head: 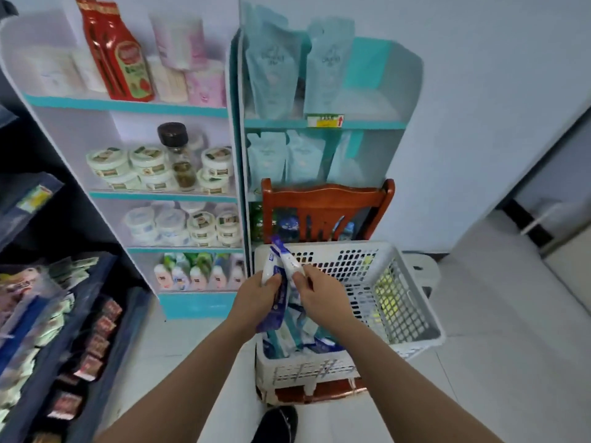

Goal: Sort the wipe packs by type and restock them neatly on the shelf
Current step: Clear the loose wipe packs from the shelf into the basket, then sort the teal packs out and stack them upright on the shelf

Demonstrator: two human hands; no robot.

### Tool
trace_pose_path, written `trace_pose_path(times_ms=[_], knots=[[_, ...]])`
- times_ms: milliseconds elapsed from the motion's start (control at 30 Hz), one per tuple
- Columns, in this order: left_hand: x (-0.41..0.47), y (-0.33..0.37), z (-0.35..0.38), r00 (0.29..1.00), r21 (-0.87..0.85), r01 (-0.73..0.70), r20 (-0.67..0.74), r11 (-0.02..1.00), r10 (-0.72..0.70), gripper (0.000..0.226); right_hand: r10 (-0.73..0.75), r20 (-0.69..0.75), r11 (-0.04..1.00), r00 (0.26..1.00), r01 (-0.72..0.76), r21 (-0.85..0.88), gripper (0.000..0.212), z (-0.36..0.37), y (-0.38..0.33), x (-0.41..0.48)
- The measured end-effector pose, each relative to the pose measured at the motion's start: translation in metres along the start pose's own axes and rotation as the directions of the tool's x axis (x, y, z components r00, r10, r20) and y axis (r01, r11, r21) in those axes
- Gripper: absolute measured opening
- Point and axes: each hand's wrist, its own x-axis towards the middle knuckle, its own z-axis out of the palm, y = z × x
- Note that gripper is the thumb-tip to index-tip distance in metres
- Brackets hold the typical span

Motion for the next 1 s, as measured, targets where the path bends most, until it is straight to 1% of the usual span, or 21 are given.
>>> trace_pose_path(times_ms=[100,200,333,433,500,533,633,667,767,800,867,933,1000], knots=[[0.036,-0.002,0.033,0.993,-0.014,0.097,0.062,0.995,-0.096,0.013,0.084,0.041,0.995,0.996,-0.082,-0.053,0.027,-0.004,0.037,0.021],[0.073,-0.005,0.063,0.975,-0.081,0.189,0.136,0.979,-0.177,0.01,0.163,0.066,0.985,0.984,-0.159,-0.072,0.028,-0.01,0.07,0.042],[0.116,-0.014,0.094,0.933,-0.194,0.344,0.183,0.919,-0.311,0.016,0.217,0.095,0.973,0.971,-0.209,-0.093,0.031,-0.013,0.108,0.068],[0.139,-0.021,0.114,0.891,-0.248,0.447,0.211,0.86,-0.402,0.017,0.218,0.083,0.975,0.972,-0.214,-0.058,0.037,-0.011,0.131,0.081],[0.15,-0.025,0.126,0.857,-0.268,0.509,0.245,0.818,-0.453,0.021,0.201,0.058,0.979,0.978,-0.202,0.008,0.034,-0.008,0.144,0.087],[0.155,-0.027,0.131,0.844,-0.27,0.53,0.262,0.804,-0.468,0.023,0.227,0.061,0.972,0.972,-0.23,0.051,0.032,-0.008,0.15,0.091],[0.166,-0.028,0.145,0.817,-0.269,0.566,0.31,0.779,-0.486,0.022,0.348,0.13,0.916,0.929,-0.366,0.163,0.025,-0.012,0.166,0.105],[0.171,-0.03,0.15,0.812,-0.277,0.573,0.322,0.771,-0.488,0.021,0.367,0.153,0.904,0.917,-0.391,0.172,0.028,-0.014,0.172,0.11],[0.18,-0.031,0.166,0.806,-0.321,0.587,0.313,0.743,-0.502,0.021,0.406,0.242,0.858,0.881,-0.459,0.23,0.049,-0.021,0.19,0.123],[0.182,-0.031,0.172,0.805,-0.338,0.591,0.304,0.732,-0.509,0.023,0.421,0.28,0.832,0.863,-0.49,0.26,0.051,-0.023,0.196,0.126],[0.185,-0.03,0.185,0.807,-0.362,0.59,0.277,0.722,-0.521,0.027,0.429,0.34,0.794,0.837,-0.528,0.3,0.047,-0.024,0.212,0.134],[0.187,-0.03,0.2,0.808,-0.396,0.588,0.237,0.706,-0.54,0.024,0.426,0.362,0.788,0.829,-0.537,0.302,0.037,-0.023,0.232,0.144],[0.19,-0.031,0.216,0.782,-0.516,0.595,0.193,0.617,-0.593,0.02,0.421,0.366,0.806,0.83,-0.528,0.269,0.03,-0.024,0.251,0.153]])
